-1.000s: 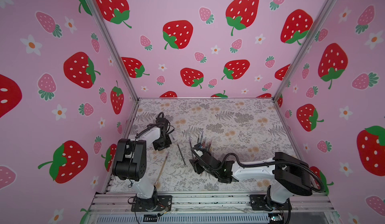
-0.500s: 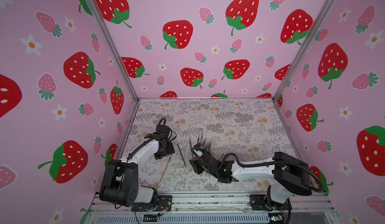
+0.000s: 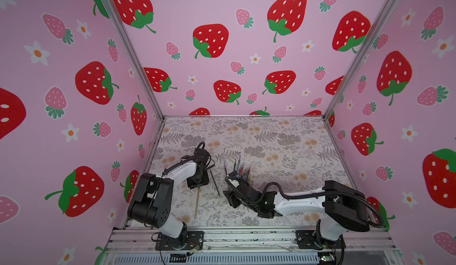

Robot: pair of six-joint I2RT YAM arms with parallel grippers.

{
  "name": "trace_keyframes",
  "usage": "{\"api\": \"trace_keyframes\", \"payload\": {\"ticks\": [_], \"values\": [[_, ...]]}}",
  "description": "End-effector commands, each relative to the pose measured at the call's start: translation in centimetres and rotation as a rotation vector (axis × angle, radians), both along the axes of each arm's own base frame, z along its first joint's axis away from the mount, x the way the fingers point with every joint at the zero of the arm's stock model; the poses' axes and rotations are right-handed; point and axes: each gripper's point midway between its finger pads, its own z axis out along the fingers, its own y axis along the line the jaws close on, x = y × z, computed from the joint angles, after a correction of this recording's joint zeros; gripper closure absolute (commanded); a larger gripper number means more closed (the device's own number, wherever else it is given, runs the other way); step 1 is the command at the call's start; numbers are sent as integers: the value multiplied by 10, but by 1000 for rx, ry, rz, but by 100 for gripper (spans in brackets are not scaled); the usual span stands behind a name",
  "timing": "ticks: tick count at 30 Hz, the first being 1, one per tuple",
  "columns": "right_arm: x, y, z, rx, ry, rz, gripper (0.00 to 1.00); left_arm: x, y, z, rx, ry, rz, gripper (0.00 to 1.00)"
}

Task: Remove the protective cover of the pencils
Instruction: Adjust the pencil at the center of the board.

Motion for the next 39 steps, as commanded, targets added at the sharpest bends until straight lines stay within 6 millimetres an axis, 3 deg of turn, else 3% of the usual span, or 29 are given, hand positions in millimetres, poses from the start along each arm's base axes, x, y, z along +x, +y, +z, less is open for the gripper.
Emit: {"api": "trace_keyframes", "payload": {"ticks": [1,8,15,20,25,33,39], "values": [[1,4,10,26,-17,-11,40,-1,9,1,60,38,30,61],[1,4,10,27,-17,-12,40,9,2,1,27,23,38,76],[3,6,6,9,-20,-13,40,35,-5,-3,-34,-6,84,88],[5,9,7,-16,-31,-21,40,42,-6,-1,-53,-33,101,88],[0,26,1,-66,-38,8,40,43,-3,3,-67,-61,118,88],[-8,60,-31,-209,-13,38,44,47,-3,-4,-150,-113,160,88],[-11,75,-52,-285,14,54,45,49,-1,-9,-171,-127,177,73]]}}
